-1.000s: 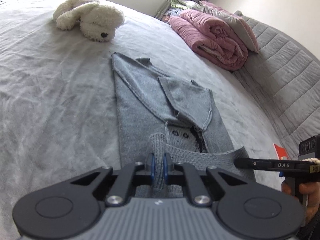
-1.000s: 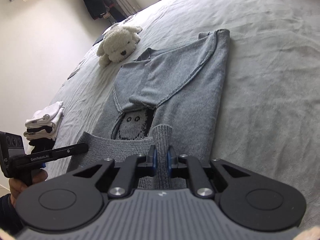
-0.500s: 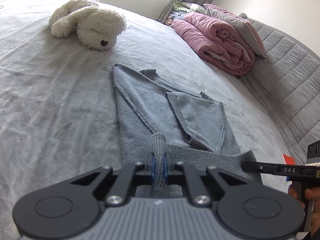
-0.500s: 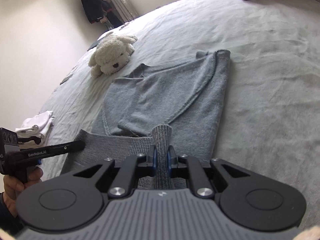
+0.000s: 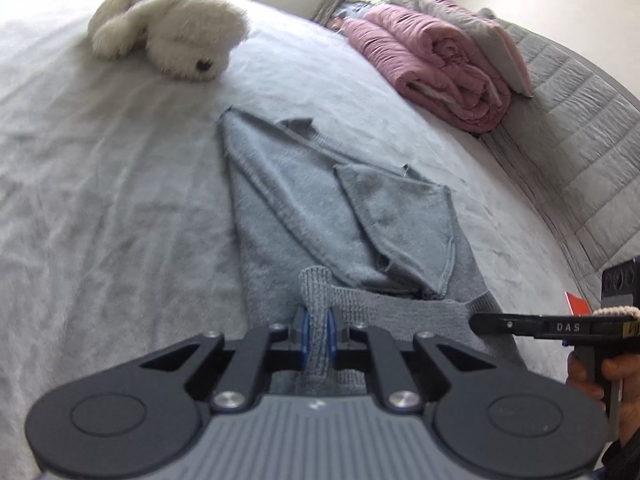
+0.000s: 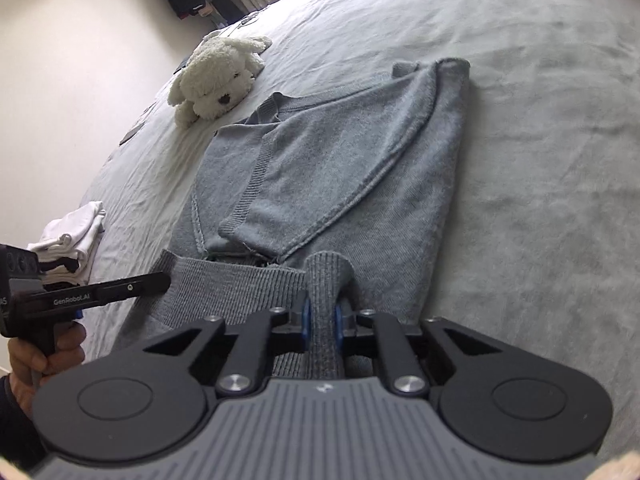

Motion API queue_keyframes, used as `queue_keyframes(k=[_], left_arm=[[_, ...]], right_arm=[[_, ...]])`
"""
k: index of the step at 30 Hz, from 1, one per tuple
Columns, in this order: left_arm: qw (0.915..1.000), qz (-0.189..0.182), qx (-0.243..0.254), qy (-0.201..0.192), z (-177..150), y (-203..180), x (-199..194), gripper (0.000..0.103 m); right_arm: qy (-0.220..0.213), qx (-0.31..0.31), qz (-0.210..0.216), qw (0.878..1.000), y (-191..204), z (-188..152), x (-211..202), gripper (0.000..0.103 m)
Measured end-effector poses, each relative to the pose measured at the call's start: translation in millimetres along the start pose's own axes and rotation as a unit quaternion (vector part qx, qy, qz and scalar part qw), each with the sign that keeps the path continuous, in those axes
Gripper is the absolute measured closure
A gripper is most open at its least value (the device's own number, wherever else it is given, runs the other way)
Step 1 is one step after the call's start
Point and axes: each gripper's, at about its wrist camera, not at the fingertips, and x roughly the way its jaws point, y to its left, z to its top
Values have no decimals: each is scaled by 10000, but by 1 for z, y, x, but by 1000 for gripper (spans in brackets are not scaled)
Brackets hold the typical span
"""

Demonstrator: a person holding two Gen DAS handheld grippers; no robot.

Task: Fold clothes
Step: 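Lay the folded hem onto the sweater and open both grippers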

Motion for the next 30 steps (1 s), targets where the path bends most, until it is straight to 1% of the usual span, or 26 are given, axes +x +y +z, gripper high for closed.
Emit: queue_keyframes(k=[4,6,8,11,12,16,24,27,29,30], left_arm=[[9995,-21,79,-318,6,-3,-9,95],[9991,25,-57,-431,9,1,-9,95],[9990,101,-111,-416,10,5,-5,95],[9993,279,-125,-216,8,7,12,95],[9992,312,-128,-202,8,8,15,95],[9989,328,-80,-340,9,6,12,95],[9982,476,177,-328,5,-2,15,94],[9972,616,246,-352,5,-4,14,89],[9966,688,248,-369,6,-4,12,88],[9965,718,236,-368,8,-3,11,81]], right_arm=[[-207,-162,-70,9996,5,4,-5,91],[-334,-161,-61,9993,5,6,-8,91],[-411,-130,-35,9991,4,8,-8,91],[-260,-31,-213,9994,-2,7,4,91],[-250,-2,-227,9994,-3,7,6,91],[-342,-25,-237,9991,-2,9,6,91],[-332,67,-357,9988,-1,7,6,91],[-331,52,-443,9985,1,7,7,90],[-358,-45,-548,9978,4,6,6,90],[-374,-84,-604,9974,5,6,6,90]])
